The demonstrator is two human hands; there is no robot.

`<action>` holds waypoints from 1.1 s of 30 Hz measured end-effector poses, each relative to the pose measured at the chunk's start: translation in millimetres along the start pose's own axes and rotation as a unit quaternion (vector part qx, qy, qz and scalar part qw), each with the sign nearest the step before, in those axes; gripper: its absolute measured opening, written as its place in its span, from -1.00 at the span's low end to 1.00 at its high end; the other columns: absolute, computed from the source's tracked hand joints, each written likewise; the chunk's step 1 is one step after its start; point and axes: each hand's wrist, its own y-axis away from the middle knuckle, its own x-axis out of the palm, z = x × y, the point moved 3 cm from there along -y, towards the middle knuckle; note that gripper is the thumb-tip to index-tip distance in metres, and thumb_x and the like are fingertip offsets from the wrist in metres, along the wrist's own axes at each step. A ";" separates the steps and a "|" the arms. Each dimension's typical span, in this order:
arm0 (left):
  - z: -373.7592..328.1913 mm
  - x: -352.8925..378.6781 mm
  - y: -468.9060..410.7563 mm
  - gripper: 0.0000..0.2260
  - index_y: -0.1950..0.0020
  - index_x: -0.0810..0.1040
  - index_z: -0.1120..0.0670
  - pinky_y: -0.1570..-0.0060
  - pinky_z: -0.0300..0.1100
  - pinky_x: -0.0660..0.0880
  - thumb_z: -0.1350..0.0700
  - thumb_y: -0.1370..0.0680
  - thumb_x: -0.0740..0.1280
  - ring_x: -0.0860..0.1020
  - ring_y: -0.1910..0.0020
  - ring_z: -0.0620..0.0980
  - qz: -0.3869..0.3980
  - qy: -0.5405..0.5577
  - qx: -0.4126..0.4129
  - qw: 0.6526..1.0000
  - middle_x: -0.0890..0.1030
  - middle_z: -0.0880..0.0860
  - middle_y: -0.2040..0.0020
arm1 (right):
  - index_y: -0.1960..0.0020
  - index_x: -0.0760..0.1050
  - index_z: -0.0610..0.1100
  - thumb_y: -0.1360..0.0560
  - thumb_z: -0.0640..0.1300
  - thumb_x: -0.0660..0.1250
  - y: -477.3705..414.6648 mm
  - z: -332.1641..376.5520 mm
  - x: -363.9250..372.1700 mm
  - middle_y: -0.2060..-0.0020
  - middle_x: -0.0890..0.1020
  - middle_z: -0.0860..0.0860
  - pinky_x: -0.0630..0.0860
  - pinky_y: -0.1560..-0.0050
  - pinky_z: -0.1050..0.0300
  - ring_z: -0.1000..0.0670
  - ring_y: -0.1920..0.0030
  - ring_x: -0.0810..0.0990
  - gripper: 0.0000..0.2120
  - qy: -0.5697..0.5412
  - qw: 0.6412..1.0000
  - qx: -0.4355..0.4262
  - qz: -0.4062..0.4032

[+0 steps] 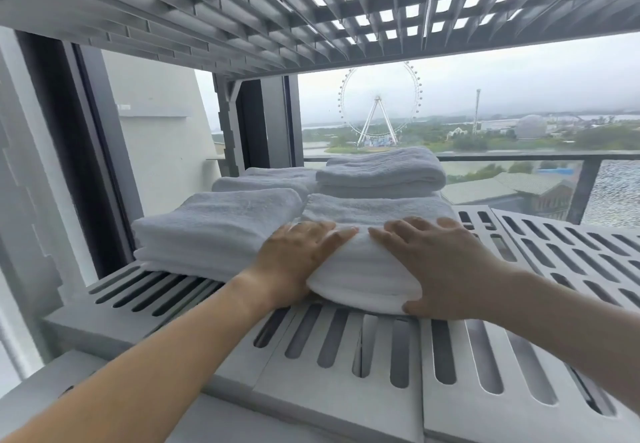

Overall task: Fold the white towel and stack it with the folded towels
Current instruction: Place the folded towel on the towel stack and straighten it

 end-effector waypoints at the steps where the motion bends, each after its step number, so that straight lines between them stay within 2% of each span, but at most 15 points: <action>1: 5.2 -0.8 -1.8 -0.23 -0.46 -0.04 -0.20 -0.30 -0.05 0.24 0.00 -0.41 0.38 0.26 -0.37 -0.01 -0.008 -0.004 0.004 1.000 0.23 -0.09 -0.42 | -0.43 -0.11 0.02 -0.23 0.27 0.31 -0.3 -1.0 -0.9 -0.33 0.26 0.04 0.36 -0.15 -0.09 -0.05 -0.30 0.29 -0.05 0.000 1.000 0.004 -0.003; 6: 13.2 8.7 1.8 -0.25 -0.48 0.01 -0.17 -0.25 -0.03 0.35 0.04 -0.41 0.36 0.26 -0.37 0.00 -0.015 0.003 -0.005 1.000 0.22 -0.09 -0.44 | -0.48 -0.21 -0.03 -0.25 0.16 0.36 6.0 8.5 3.7 -0.45 0.08 -0.03 0.22 -0.29 -0.17 -0.11 -0.44 0.07 0.02 0.043 0.999 0.003 0.019; 8: 11.8 14.5 5.8 -0.25 -0.48 0.01 -0.16 -0.24 -0.01 0.35 0.05 -0.41 0.36 0.25 -0.36 0.02 -0.019 0.008 -0.005 1.000 0.22 -0.06 -0.44 | -0.48 0.04 -0.11 -0.12 0.08 0.46 8.9 17.4 2.8 -0.42 0.25 -0.09 0.29 -0.19 -0.22 -0.14 -0.42 0.21 0.05 0.090 0.996 0.008 0.019; 10: 12.1 16.9 7.5 -0.22 -0.48 -0.03 -0.17 -0.24 -0.02 0.35 0.11 -0.41 0.36 0.23 -0.36 0.02 -0.027 0.007 -0.003 1.000 0.20 -0.05 -0.44 | -0.40 0.28 -0.11 0.02 0.03 0.50 9.2 18.2 -1.1 -0.28 0.45 -0.08 0.40 -0.03 -0.13 -0.13 -0.29 0.42 0.01 0.103 0.994 0.029 -0.011; 12: 12.0 17.9 8.3 -0.19 -0.48 -0.08 -0.17 -0.26 -0.05 0.34 0.17 -0.42 0.34 0.20 -0.38 0.03 -0.034 0.008 -0.004 0.999 0.16 -0.05 -0.46 | -0.40 0.25 -0.08 -0.03 -0.01 0.45 7.6 11.3 -2.0 -0.27 0.44 -0.06 0.37 -0.01 -0.07 -0.11 -0.24 0.42 -0.05 0.097 0.994 0.048 -0.009; 15: 10.0 21.5 10.1 -0.21 -0.49 -0.09 -0.16 -0.34 -0.08 0.26 0.21 -0.42 0.28 0.12 -0.43 0.04 -0.041 0.042 -0.031 0.998 0.09 -0.03 -0.48 | -0.46 0.04 -0.01 -0.17 -0.08 0.34 7.2 2.4 6.5 -0.37 0.27 -0.02 0.24 -0.14 -0.07 -0.10 -0.34 0.26 -0.09 0.068 0.995 0.060 -0.027; 16: 8.6 22.9 10.3 -0.21 -0.49 -0.08 -0.17 -0.38 -0.06 0.23 0.21 -0.41 0.28 0.06 -0.45 0.06 -0.042 0.059 -0.051 0.996 0.06 -0.02 -0.48 | -0.46 0.05 0.00 -0.16 -0.11 0.33 9.3 2.4 10.4 -0.37 0.27 -0.03 0.23 -0.17 -0.09 -0.11 -0.35 0.25 -0.08 0.056 0.996 0.066 -0.030; 19: 3.7 27.6 9.5 -0.13 -0.43 -0.20 -0.25 -0.44 0.08 -0.01 0.17 -0.37 0.32 -0.24 -0.46 0.08 -0.028 0.086 -0.117 0.989 -0.19 -0.03 -0.47 | -0.38 0.31 -0.06 -0.01 -0.18 0.39 17.6 8.4 15.9 -0.26 0.46 -0.08 0.37 -0.12 -0.19 -0.17 -0.26 0.43 -0.08 0.035 0.995 0.076 -0.061; 21: -0.2 28.1 6.7 -0.08 -0.39 -0.26 -0.30 -0.41 0.15 -0.13 0.12 -0.33 0.35 -0.36 -0.44 0.06 -0.008 0.099 -0.125 0.987 -0.30 -0.09 -0.46 | -0.37 0.35 -0.05 -0.02 -0.09 0.50 19.3 8.8 18.3 -0.24 0.50 -0.09 0.40 -0.08 -0.31 -0.18 -0.25 0.46 -0.09 0.026 0.994 0.078 -0.071; 23: 1.1 25.7 4.3 -0.08 -0.39 -0.25 -0.30 -0.41 0.16 -0.03 0.11 -0.33 0.35 -0.35 -0.45 0.05 -0.002 0.099 -0.115 0.988 -0.29 -0.09 -0.47 | -0.41 0.27 0.01 -0.19 0.18 0.47 16.8 4.0 17.7 -0.31 0.43 -0.06 0.36 -0.13 -0.36 -0.17 -0.32 0.38 -0.15 0.002 0.996 0.067 -0.063; 24: 3.6 24.6 3.6 -0.10 -0.40 -0.23 -0.29 -0.40 0.14 0.04 0.13 -0.34 0.34 -0.31 -0.46 0.05 -0.003 0.094 -0.109 0.990 -0.25 -0.07 -0.48 | -0.43 0.22 0.04 -0.29 0.27 0.36 14.9 -0.5 16.5 -0.35 0.37 -0.03 0.36 -0.17 -0.31 -0.15 -0.35 0.31 -0.21 -0.019 0.995 0.069 -0.062; 26: 9.0 23.4 3.3 -0.14 -0.42 -0.19 -0.26 -0.39 0.08 0.14 0.18 -0.36 0.31 -0.17 -0.48 0.06 -0.005 0.083 -0.106 0.991 -0.14 -0.02 -0.49 | -0.43 0.19 0.05 -0.42 0.29 0.19 10.7 -11.3 13.5 -0.36 0.33 -0.01 0.42 -0.16 -0.17 -0.10 -0.37 0.26 -0.35 -0.064 0.993 0.070 -0.076; 28: 10.3 23.8 2.5 -0.14 -0.43 -0.18 -0.24 -0.41 0.07 0.16 0.21 -0.37 0.29 -0.07 -0.48 0.07 0.002 0.066 -0.110 0.992 -0.05 0.00 -0.48 | -0.43 0.20 0.03 -0.45 0.23 0.20 6.7 -23.7 12.9 -0.36 0.33 -0.01 0.40 -0.20 -0.07 -0.08 -0.35 0.26 -0.39 -0.109 0.988 0.067 -0.083; 30: 9.1 23.5 0.6 -0.12 -0.42 -0.21 -0.24 -0.42 0.18 0.01 0.16 -0.36 0.33 -0.06 -0.47 0.08 0.019 0.051 -0.108 0.993 -0.02 0.00 -0.47 | -0.43 0.19 0.05 -0.45 0.19 0.26 4.1 -33.2 15.0 -0.36 0.31 0.01 0.26 -0.29 0.05 -0.05 -0.36 0.23 -0.39 -0.154 0.984 0.056 -0.073; 33: 9.5 19.5 -3.1 -0.08 -0.38 -0.24 -0.28 -0.34 0.31 -0.25 -0.02 -0.29 0.38 -0.12 -0.47 0.04 0.058 0.066 -0.090 0.992 -0.04 -0.09 -0.43 | -0.42 0.21 0.07 -0.43 0.16 0.31 3.1 -38.2 16.6 -0.35 0.31 0.03 0.17 -0.29 0.15 -0.02 -0.35 0.22 -0.39 -0.173 0.981 0.044 -0.071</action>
